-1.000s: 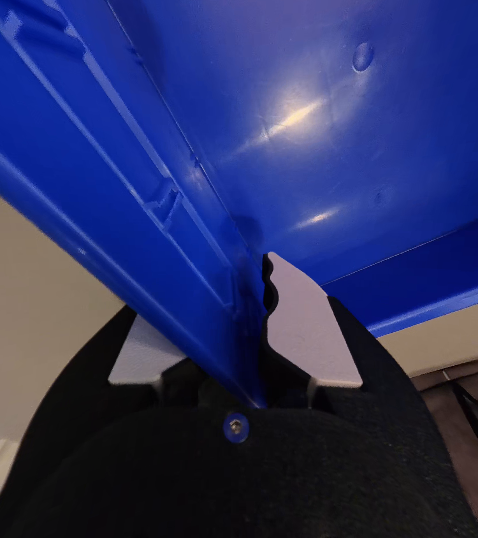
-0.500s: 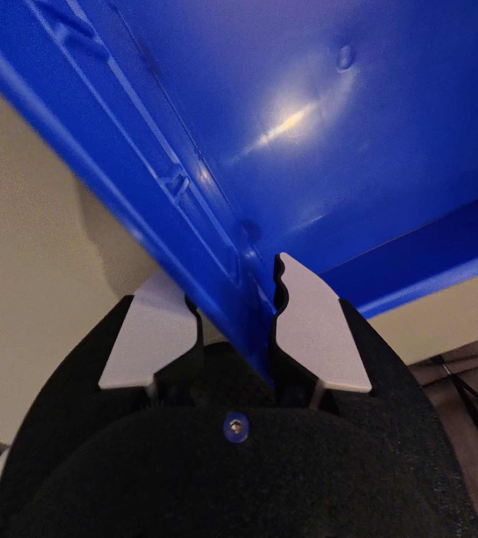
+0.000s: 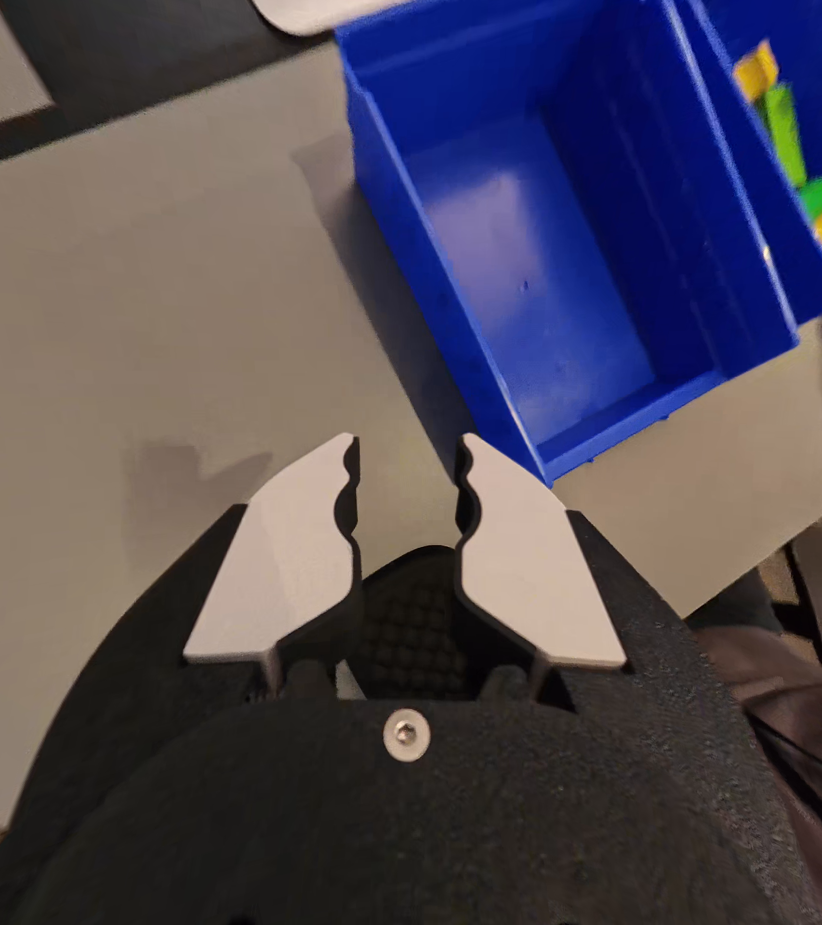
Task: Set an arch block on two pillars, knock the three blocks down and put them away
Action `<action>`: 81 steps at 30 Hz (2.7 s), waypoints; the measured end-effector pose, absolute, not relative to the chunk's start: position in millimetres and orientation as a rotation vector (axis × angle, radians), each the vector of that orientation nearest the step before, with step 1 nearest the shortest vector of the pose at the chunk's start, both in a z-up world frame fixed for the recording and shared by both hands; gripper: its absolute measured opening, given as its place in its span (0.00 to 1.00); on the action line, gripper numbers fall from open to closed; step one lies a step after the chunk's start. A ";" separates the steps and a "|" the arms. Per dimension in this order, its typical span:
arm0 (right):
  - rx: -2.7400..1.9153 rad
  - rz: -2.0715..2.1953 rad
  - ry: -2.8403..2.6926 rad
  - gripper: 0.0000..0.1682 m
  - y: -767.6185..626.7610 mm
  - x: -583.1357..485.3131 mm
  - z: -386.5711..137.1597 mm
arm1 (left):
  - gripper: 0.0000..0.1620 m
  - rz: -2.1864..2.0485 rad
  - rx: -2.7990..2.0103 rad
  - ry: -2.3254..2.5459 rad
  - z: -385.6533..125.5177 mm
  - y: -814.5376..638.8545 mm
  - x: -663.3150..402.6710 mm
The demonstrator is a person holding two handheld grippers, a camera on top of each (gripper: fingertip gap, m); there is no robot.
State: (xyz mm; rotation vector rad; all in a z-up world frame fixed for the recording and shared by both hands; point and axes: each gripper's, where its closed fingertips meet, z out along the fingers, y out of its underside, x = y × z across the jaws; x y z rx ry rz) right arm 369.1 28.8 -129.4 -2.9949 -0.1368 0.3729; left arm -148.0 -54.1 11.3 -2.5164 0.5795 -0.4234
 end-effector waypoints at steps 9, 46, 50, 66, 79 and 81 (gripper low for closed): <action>-2.974 0.348 -0.126 0.04 20.3 367.2 -53.7 | 0.31 -0.551 -2.236 0.288 60.5 -52.1 -215.9; -2.805 0.701 -0.941 0.10 56.4 -213.1 -115.6 | 0.58 -0.437 -1.999 -0.074 106.1 -50.7 -275.9; -2.492 0.665 -0.998 0.16 69.1 -187.8 -46.9 | 0.59 -0.290 -2.179 -0.157 67.7 -51.9 -309.6; -2.759 0.017 -0.487 0.38 27.8 143.6 -95.4 | 0.45 -0.364 -2.838 -0.387 -88.8 -63.5 -350.4; -2.927 0.433 -0.467 0.05 32.6 182.7 -119.1 | 0.17 -0.177 -3.006 -0.212 -121.4 -39.9 -342.2; -2.930 0.385 -0.449 0.05 36.1 212.9 -119.3 | 0.13 -0.201 -2.981 -0.192 -121.5 -28.0 -335.8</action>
